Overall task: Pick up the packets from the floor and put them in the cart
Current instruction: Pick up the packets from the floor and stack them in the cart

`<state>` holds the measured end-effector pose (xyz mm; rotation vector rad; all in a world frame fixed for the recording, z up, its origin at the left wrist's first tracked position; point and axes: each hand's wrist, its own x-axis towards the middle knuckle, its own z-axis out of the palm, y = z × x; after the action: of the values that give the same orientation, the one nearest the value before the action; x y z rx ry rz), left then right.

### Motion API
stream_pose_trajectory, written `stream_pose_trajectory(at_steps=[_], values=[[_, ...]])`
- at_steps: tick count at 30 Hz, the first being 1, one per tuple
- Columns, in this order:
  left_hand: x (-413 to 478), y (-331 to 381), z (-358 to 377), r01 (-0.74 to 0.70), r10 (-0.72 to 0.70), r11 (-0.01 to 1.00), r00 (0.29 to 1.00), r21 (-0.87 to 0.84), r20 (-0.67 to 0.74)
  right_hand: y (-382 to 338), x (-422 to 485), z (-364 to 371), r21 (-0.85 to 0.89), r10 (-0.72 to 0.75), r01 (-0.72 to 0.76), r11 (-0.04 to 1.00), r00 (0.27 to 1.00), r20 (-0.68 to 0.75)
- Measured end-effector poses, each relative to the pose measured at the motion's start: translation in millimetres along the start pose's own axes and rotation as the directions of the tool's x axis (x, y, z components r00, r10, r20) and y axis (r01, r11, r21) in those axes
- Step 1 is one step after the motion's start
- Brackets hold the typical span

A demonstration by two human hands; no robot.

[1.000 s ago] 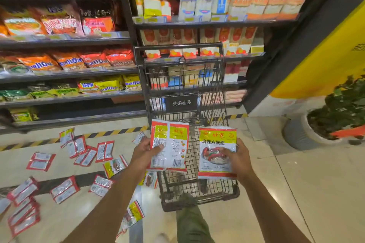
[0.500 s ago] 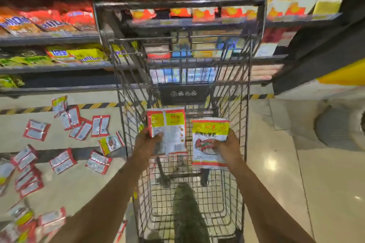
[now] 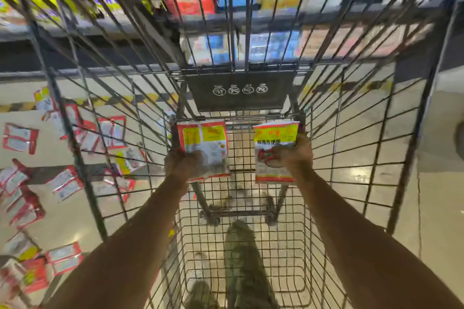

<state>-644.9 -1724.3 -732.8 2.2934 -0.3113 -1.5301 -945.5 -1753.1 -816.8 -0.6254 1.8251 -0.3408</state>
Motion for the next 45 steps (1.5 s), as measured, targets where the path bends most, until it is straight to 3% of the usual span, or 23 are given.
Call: stream_pose_trajectory(at_steps=[1,3,8,10,15,17,19,21,25,27,30,36,40,45], values=[[6.5,-5.8,4.0,-0.032,0.032,0.999,0.999,-0.014,0.023,-7.1,3.6,5.5,-0.081,-0.041,0.035,0.996,0.997,-0.063],[19.4,-10.4,9.6,-0.052,0.052,0.999,0.999,-0.014,0.006,-8.8,8.6,5.8,-0.086,0.012,-0.023,0.996,0.992,-0.126],[20.2,4.0,21.5,-0.008,0.064,0.928,0.989,0.373,-0.136,-13.0,7.5,10.3,-0.134,-0.016,-0.007,0.991,0.986,-0.166],[15.4,1.7,22.7,-0.032,0.088,0.934,0.986,0.355,-0.143,-18.6,-3.4,8.7,-0.115,-0.055,0.035,0.993,0.983,-0.175],[-15.6,6.1,14.9,-0.137,0.219,0.899,0.963,0.416,-0.156,-39.1,-55.1,0.9,-0.270,-0.270,0.212,0.939,0.942,-0.200],[-38.5,15.0,6.7,-0.191,0.265,0.855,0.960,0.483,-0.089,-45.1,-76.6,-9.0,-0.411,-0.372,0.286,0.866,0.917,-0.145],[-68.0,27.2,-3.2,-0.250,0.300,0.770,0.954,0.587,0.012,-66.9,-111.5,-20.8,-0.533,-0.445,0.356,0.768,0.894,-0.043],[-103.3,42.2,-17.6,-0.337,0.384,0.622,0.918,0.707,0.101,-90.9,-153.3,-32.3,-0.598,-0.473,0.385,0.703,0.881,0.011],[-177.8,64.6,-50.4,-0.503,0.555,0.308,0.784,0.808,0.277,-116.5,-225.2,-53.7,-0.767,-0.580,0.429,0.477,0.810,0.093],[-213.4,68.9,-69.8,-0.525,0.576,0.218,0.749,0.823,0.326,-125.8,-261.3,-61.7,-0.806,-0.606,0.453,0.380,0.780,0.153],[-264.5,67.2,-102.0,-0.531,0.649,0.120,0.682,0.839,0.338,-138.6,-325.3,-66.1,-0.822,-0.606,0.475,0.314,0.767,0.212],[-351.3,24.9,-181.9,-0.491,0.735,0.068,0.613,0.869,0.289,-126.0,-449.1,-57.4,-0.864,-0.700,0.457,0.210,0.687,0.194],[-391.9,-28.5,-239.7,-0.483,0.806,0.042,0.534,0.874,0.256,-102.7,-534.7,-42.8,-0.894,-0.735,0.430,0.129,0.647,0.205],[-443.2,-107.3,-305.7,-0.440,0.848,0.056,0.495,0.896,0.190,-65.8,-630.7,-15.1,-0.902,-0.786,0.425,0.080,0.583,0.205]])
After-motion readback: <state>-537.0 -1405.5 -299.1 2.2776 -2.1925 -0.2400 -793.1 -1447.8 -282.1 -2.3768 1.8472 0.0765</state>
